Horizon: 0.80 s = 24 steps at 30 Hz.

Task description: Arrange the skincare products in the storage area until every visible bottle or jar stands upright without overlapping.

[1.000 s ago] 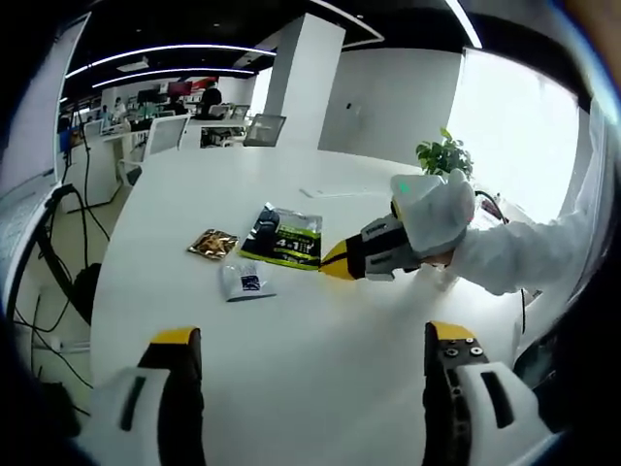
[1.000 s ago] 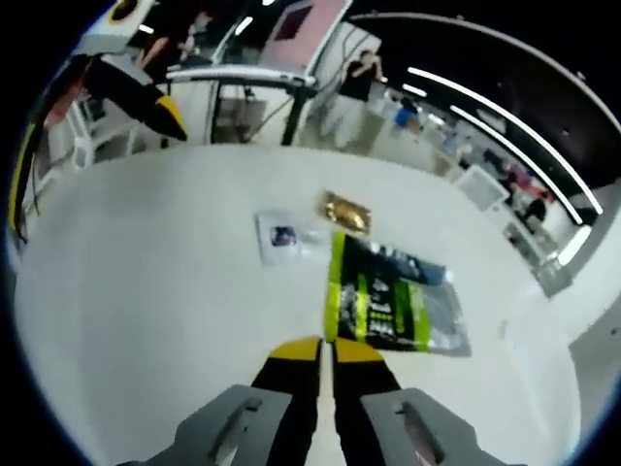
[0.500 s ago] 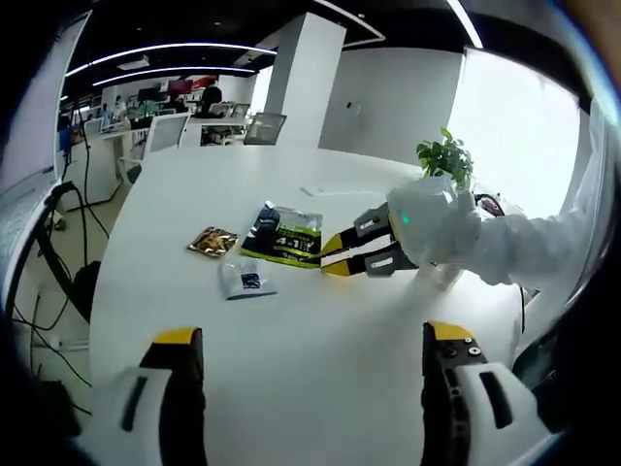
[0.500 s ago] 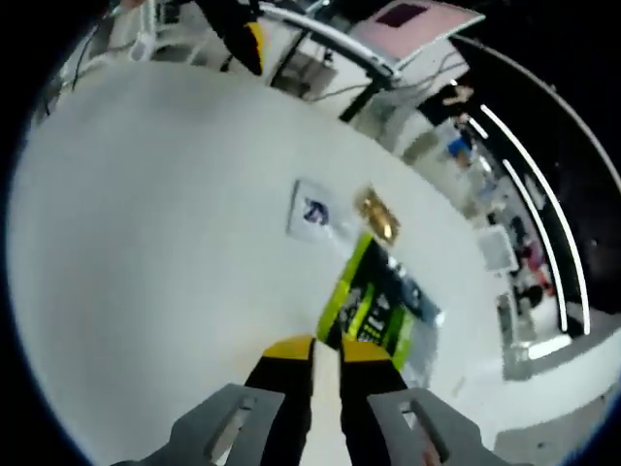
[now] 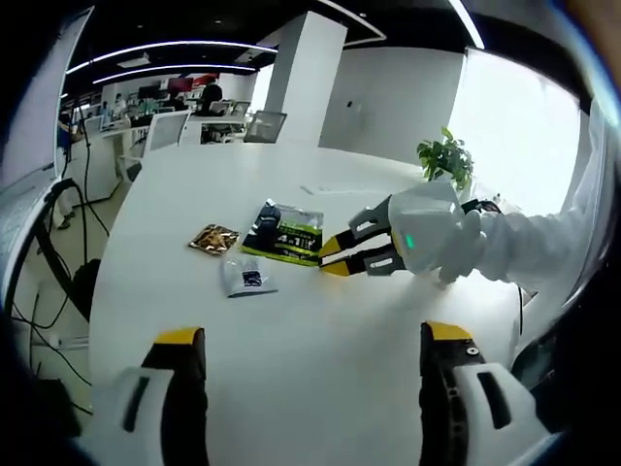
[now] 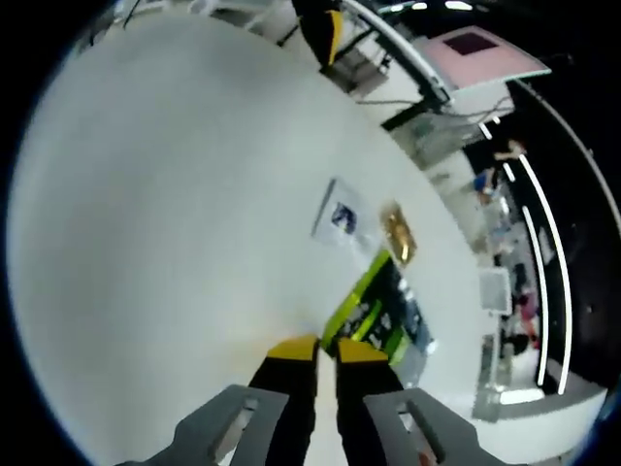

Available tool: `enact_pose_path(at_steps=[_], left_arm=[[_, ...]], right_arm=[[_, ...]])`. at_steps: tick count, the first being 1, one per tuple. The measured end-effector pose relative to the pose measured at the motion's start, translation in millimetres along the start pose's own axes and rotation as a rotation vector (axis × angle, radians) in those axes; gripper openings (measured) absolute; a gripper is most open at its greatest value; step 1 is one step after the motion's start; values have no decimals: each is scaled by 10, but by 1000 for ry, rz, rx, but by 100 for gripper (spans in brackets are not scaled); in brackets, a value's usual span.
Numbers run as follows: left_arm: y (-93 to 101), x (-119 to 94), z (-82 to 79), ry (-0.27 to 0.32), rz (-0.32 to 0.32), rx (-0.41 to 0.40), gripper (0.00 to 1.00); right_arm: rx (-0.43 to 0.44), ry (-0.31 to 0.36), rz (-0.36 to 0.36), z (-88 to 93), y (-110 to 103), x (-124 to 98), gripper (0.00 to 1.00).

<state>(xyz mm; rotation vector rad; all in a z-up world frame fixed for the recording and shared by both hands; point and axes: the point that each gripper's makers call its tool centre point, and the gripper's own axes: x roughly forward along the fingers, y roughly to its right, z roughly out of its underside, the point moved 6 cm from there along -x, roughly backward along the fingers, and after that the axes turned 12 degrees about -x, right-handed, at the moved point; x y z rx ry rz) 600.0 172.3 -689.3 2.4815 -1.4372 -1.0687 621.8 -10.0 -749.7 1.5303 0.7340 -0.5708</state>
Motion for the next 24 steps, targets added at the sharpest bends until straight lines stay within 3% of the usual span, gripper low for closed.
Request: enact_pose_path(at_steps=[24], left_arm=[[20,12,13,-7,2,-7,85]], right_arm=[[76,1,35,34,35,-115,0]])
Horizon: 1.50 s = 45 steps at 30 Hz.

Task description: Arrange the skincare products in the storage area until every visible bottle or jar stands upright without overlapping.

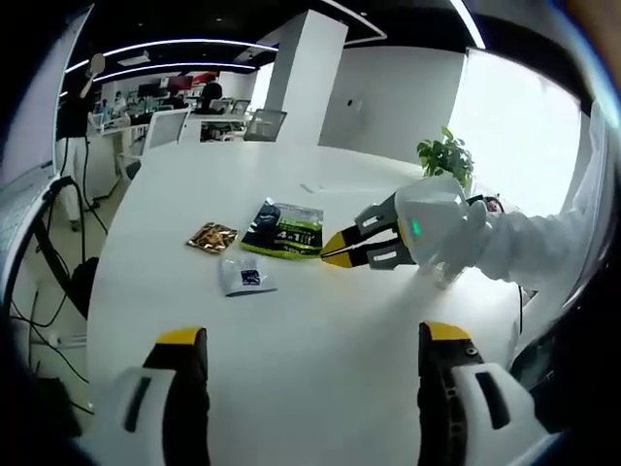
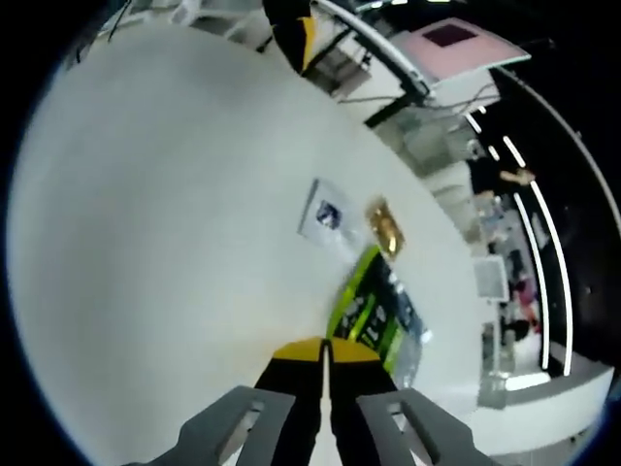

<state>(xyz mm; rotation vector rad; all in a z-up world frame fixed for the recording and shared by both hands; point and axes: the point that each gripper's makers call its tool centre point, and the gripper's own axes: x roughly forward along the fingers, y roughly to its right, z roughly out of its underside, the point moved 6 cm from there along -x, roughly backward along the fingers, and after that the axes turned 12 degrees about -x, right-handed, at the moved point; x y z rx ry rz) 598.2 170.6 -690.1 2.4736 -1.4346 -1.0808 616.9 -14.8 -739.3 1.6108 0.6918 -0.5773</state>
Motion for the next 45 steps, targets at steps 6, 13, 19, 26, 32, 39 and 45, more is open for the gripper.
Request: enact_pose_path(at_steps=[6,13,19,26,32,39,45], left_arm=[[47,17,26,-6,10,-10,85],[129,102,26,36,83,-111,79],[115,167,-77,96,145,-219,72],[139,430,-176,119,224,-329,62],[105,672,-195,121,246,-437,58],[75,823,-213,129,246,-549,55],[68,941,-239,144,250,-608,50]], right_arm=[[14,11,8,-39,12,-107,0],[38,30,26,-107,35,-238,0],[51,37,33,-117,6,-325,0],[76,52,38,-132,-49,-412,0],[84,62,49,-151,-46,-474,0],[92,80,58,-184,-52,-545,0],[102,92,61,-212,-87,-591,0]])
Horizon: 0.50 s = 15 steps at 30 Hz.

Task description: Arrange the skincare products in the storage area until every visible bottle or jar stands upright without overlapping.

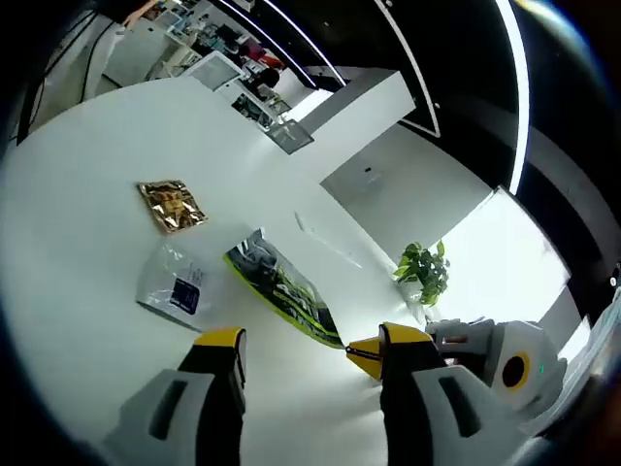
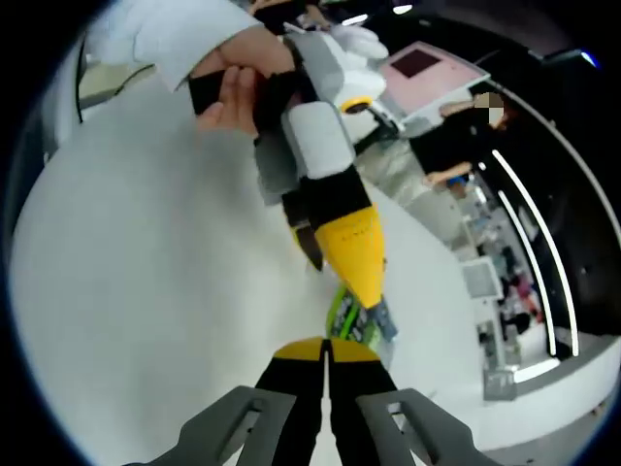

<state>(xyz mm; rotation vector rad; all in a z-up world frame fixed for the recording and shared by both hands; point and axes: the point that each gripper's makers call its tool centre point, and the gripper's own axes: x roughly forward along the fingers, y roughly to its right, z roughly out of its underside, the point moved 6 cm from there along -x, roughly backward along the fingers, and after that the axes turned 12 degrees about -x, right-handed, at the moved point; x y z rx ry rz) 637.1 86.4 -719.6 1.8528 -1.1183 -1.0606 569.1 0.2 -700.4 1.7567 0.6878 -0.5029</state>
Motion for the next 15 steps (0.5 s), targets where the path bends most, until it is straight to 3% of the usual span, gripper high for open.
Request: enact_pose_path(at_steps=[5,8,15], left_arm=[[-37,91,-15,16,0,-62,48],[-46,138,-11,21,10,-79,43],[-64,208,34,9,8,-101,40]], right_arm=[[28,15,6,-22,-27,-66,0],[43,21,6,-24,-40,-86,0],[66,53,6,-63,-93,-180,0]])
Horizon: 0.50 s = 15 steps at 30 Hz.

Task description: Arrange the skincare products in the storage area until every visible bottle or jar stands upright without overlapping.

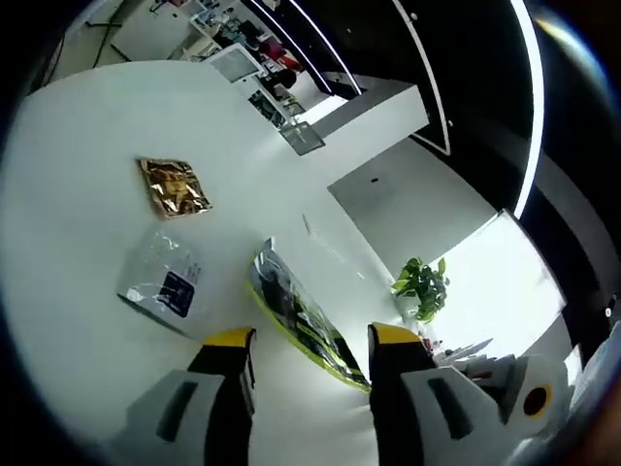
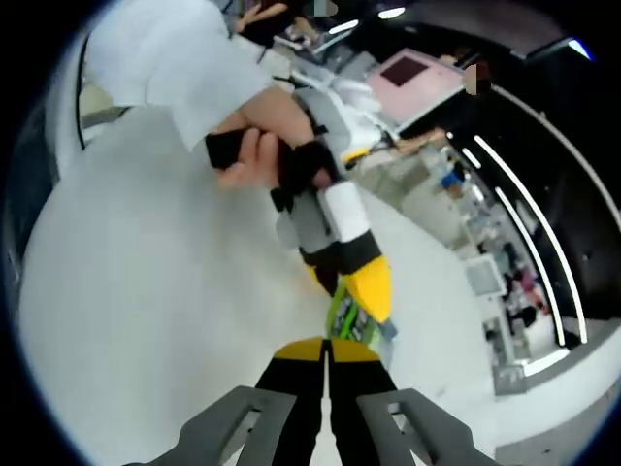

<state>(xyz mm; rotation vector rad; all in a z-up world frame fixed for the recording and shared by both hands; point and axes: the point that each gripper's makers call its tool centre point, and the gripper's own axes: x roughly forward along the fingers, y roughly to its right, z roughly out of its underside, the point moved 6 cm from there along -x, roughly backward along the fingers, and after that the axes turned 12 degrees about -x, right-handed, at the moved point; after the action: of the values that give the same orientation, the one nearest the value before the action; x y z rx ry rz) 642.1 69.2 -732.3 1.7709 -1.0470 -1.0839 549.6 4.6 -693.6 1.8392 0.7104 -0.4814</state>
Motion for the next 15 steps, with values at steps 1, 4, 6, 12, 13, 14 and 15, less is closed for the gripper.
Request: enact_pose_path(at_steps=[1,4,6,12,13,14,15], left_arm=[[-2,4,-1,1,-1,-1,39],[-1,15,-7,3,0,-4,38],[-6,18,-20,12,-6,-6,40],[-45,20,-46,9,-24,-7,36],[-47,20,-50,12,-27,-6,35],[-50,21,-52,15,-30,-6,35],[-49,25,-51,16,-30,-7,34]], right_arm=[[4,4,1,-6,-6,-11,0],[12,8,1,-17,-37,-34,0],[8,8,-1,-20,-59,-49,0],[25,34,0,-53,-83,-107,0],[23,37,-3,-60,-91,-109,0],[24,37,-5,-62,-98,-108,0],[22,39,-8,-64,-109,-110,0]])
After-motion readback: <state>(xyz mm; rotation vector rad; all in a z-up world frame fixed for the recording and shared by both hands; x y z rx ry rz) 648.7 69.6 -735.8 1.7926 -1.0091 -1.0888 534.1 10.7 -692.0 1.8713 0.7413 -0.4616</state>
